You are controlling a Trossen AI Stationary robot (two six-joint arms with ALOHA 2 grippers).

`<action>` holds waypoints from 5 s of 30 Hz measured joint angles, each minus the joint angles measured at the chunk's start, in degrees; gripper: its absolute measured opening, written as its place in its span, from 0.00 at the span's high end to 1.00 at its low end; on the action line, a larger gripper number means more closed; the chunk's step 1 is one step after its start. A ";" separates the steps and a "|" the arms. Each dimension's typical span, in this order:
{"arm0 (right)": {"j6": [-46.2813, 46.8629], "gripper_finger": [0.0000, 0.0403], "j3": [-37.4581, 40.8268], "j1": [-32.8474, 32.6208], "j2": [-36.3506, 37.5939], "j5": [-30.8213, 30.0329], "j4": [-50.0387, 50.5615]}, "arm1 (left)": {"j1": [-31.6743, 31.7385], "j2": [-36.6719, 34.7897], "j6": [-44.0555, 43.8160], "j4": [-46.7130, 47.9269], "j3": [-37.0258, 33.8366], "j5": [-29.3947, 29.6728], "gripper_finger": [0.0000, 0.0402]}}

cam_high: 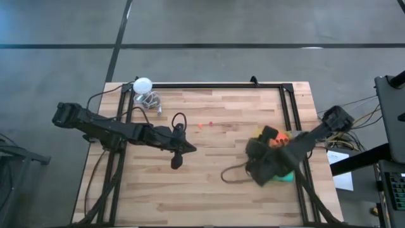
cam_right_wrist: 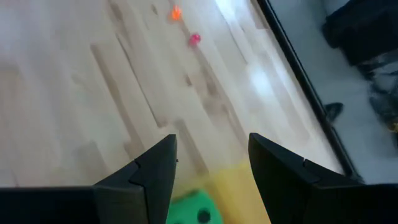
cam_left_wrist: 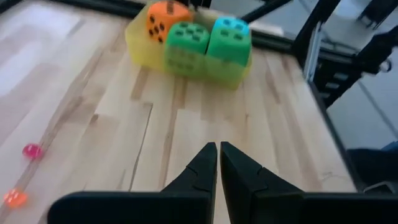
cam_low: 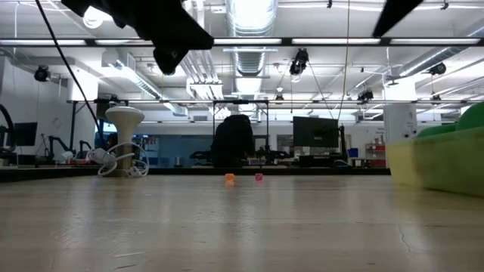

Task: Pick & Place Dice
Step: Put the small red dice into the yellow bin

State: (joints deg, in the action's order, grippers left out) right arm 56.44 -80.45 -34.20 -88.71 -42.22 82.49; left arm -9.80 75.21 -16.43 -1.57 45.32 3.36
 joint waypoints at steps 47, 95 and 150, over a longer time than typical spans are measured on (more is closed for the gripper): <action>-56.61 0.52 -4.40 48.52 -22.07 45.75 -44.08 | 15.80 -10.29 12.03 9.09 -13.01 -3.19 0.94; -62.42 0.52 2.70 53.14 -26.65 47.31 -55.01 | 18.53 -7.86 11.49 -3.80 -9.22 -8.94 0.94; -61.98 0.90 9.80 53.38 -26.64 48.04 -65.10 | 18.51 -7.86 11.50 -3.78 -9.22 -8.94 0.94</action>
State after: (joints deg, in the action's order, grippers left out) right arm -5.54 -70.65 19.18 -115.35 5.82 17.38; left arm 8.71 67.35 -4.93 -5.35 36.10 -5.58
